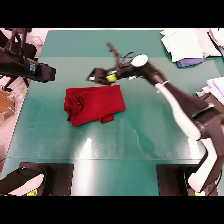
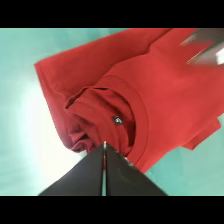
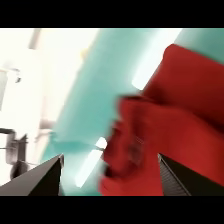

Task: Fold the shirts.

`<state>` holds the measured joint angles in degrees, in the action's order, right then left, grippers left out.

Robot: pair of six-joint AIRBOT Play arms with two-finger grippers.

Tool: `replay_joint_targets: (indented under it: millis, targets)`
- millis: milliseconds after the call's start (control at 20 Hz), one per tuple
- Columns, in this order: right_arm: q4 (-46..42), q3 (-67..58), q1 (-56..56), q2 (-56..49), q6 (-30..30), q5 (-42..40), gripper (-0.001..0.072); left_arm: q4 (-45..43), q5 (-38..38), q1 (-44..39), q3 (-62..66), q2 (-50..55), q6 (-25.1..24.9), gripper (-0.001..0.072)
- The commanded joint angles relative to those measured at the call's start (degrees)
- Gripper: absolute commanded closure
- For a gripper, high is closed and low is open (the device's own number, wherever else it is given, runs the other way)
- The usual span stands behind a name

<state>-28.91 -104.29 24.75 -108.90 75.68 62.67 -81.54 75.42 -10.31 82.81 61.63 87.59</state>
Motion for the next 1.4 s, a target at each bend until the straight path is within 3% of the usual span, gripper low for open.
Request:
replay_joint_targets:
  millis: [0, 200, 550, 850, 1100, 1150, 1200, 1350]
  targets:
    - [-5.1, 9.3, -10.3, 4.5, -1.3, 7.6, 0.0065, 2.1, -3.6, 0.0, -1.6, 0.0, 0.7, 0.0683]
    - [-5.2, 17.8, -15.9, 4.2, -4.5, 7.9, 0.0064, 2.4, -4.9, 0.0, -1.5, 0.0, 0.9, 0.0682]
    - [-5.8, 23.6, -14.0, 4.2, -8.3, 0.9, 0.0065, 2.5, -7.2, 0.0, -1.5, 0.0, 1.7, 0.0683]
    - [-5.2, 22.2, -8.7, 1.0, -8.6, -1.0, 0.0065, 2.5, -7.8, 0.0, -1.5, 0.0, 2.4, 0.0683]
    - [-5.2, 12.8, -1.7, -4.0, -4.6, -0.1, 0.0086, 2.4, -7.4, 0.0, -1.5, 0.0, 2.4, 0.0683]
    - [-5.2, 10.0, -0.2, -5.3, -3.4, 0.0, 0.0139, 2.4, -7.4, 0.0, -1.5, 0.0, 2.4, 0.0683]
    - [-5.4, 7.0, 1.0, -6.6, -2.0, 0.5, 0.0240, 2.4, -7.3, 0.0, -1.5, 0.0, 2.4, 0.0683]
    - [-5.4, -0.1, 3.3, -9.2, -0.2, 1.5, 0.0614, 2.1, -6.7, 0.0, -1.5, 0.0, 2.3, 0.0683]
